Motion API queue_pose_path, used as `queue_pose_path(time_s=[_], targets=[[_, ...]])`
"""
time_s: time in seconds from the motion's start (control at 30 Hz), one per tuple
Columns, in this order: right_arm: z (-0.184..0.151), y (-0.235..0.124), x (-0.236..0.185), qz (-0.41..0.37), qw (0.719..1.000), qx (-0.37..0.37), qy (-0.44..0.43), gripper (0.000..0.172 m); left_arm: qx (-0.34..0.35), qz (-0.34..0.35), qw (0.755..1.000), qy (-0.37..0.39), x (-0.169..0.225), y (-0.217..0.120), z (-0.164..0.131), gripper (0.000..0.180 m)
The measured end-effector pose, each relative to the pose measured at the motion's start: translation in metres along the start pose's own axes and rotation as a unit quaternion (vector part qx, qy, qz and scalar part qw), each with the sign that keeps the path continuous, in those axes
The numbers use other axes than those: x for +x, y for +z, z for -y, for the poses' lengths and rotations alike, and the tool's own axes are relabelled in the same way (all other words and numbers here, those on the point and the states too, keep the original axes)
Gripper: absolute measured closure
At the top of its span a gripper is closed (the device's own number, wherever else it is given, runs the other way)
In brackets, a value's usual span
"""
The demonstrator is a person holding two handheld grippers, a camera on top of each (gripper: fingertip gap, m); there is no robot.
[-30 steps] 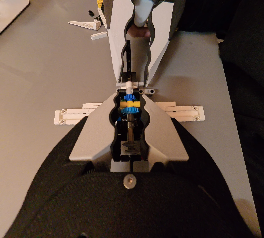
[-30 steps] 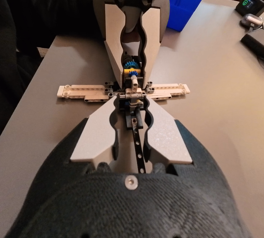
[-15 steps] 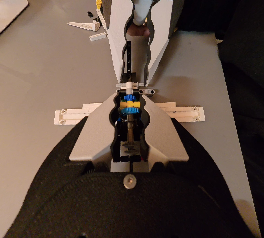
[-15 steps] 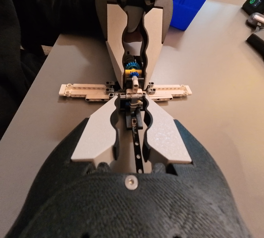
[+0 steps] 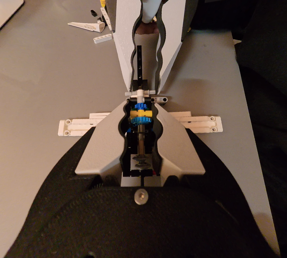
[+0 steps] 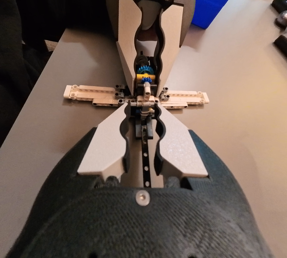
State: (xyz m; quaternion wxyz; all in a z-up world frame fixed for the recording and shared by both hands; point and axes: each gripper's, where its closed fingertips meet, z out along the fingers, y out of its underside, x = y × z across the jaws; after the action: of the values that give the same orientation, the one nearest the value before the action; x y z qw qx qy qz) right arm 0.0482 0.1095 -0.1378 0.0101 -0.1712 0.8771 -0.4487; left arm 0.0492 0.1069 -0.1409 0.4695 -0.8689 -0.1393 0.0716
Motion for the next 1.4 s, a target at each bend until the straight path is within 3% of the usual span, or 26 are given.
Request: queue_pose_path(time_s=[0.5,1.13,1.4], targets=[[-0.0012,-0.0003,0.0,0.033,0.999,-0.028,-0.02,0.143,-0.002,0.0,1.0,0.002,0.0006,0.0004,0.0001,0.157],[-0.0014,0.0,0.0002,0.0,1.0,-0.012,0.0,0.143,-0.004,-0.001,1.0,0.003,0.0009,0.0008,0.0003,0.157],[0.0005,0.0,0.0,-0.018,0.998,-0.001,0.057,0.142,-0.001,0.006,1.0,0.005,0.0008,-0.0003,-0.0004,0.156]])
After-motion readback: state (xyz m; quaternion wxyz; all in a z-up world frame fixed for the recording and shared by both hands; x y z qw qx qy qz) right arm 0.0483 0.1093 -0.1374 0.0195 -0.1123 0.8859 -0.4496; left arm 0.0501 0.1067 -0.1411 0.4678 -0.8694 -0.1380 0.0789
